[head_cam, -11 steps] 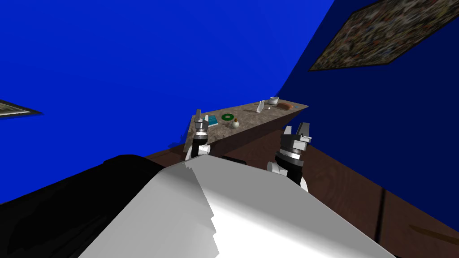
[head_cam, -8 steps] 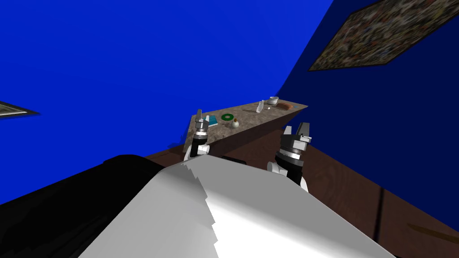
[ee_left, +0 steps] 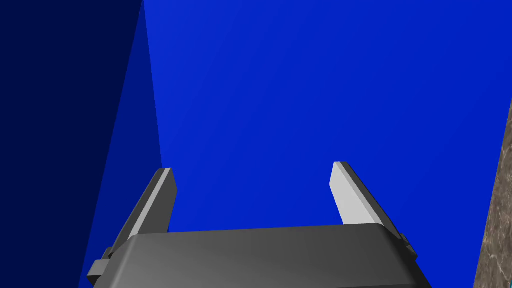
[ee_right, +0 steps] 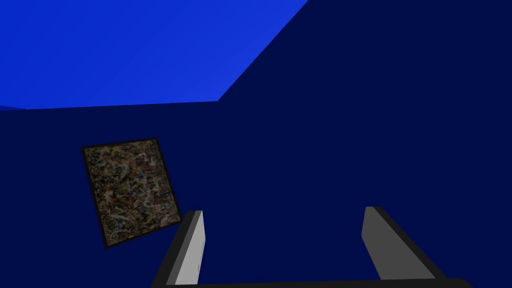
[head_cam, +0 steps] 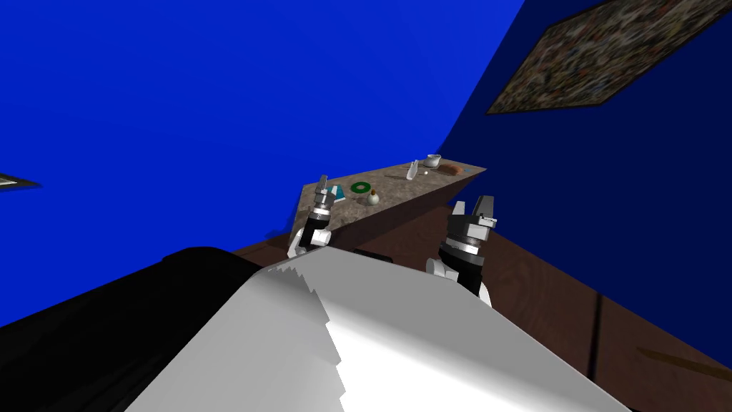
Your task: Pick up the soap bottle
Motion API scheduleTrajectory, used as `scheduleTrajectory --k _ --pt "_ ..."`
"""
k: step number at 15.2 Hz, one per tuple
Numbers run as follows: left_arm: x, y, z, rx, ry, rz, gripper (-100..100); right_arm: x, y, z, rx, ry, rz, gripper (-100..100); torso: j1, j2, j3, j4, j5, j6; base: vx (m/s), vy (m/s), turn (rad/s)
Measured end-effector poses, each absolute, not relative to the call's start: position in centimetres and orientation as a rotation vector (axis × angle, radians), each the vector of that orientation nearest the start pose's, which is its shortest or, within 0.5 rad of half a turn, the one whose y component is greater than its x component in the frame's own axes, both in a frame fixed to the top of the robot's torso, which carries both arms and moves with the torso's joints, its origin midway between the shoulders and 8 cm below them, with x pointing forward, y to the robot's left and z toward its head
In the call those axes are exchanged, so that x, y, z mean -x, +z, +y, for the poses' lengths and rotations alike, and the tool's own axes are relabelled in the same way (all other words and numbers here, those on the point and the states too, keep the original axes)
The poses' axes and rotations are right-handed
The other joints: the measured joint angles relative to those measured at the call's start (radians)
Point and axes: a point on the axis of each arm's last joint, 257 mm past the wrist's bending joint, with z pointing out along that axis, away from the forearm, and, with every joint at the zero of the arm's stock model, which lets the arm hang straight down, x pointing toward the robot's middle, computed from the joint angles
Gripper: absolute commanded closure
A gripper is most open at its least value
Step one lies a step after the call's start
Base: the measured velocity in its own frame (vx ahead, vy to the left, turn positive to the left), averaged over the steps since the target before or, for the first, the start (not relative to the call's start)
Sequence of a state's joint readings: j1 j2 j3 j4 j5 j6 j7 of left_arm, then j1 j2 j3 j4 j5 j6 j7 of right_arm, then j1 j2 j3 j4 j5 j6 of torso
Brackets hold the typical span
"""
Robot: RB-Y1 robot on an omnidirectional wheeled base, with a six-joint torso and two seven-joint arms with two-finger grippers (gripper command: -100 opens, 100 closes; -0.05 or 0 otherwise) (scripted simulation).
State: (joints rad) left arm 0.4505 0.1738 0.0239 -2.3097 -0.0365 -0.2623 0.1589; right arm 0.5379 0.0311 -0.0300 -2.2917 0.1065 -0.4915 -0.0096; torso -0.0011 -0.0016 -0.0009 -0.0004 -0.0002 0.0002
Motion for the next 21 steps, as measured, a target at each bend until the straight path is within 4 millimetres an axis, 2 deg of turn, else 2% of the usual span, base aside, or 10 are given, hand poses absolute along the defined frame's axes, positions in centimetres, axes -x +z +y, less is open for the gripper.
scheduleTrajectory --k 9,21 --pt "-41.0 -2.2 27.3 0.847 -1.423 0.995 -100 -34.0 1.5 -28.4 -0.639 1.192 0.669 0 0.0 -0.001 -0.001 0.0 0.0 0.0 0.027 -0.023 -0.058" --pt "-43.7 -5.6 28.3 1.06 -1.461 1.134 -100 -34.0 1.5 -28.4 -0.639 1.192 0.669 0 -0.001 -0.001 0.0 0.0 0.0 0.0 0.026 -0.02 -0.053"
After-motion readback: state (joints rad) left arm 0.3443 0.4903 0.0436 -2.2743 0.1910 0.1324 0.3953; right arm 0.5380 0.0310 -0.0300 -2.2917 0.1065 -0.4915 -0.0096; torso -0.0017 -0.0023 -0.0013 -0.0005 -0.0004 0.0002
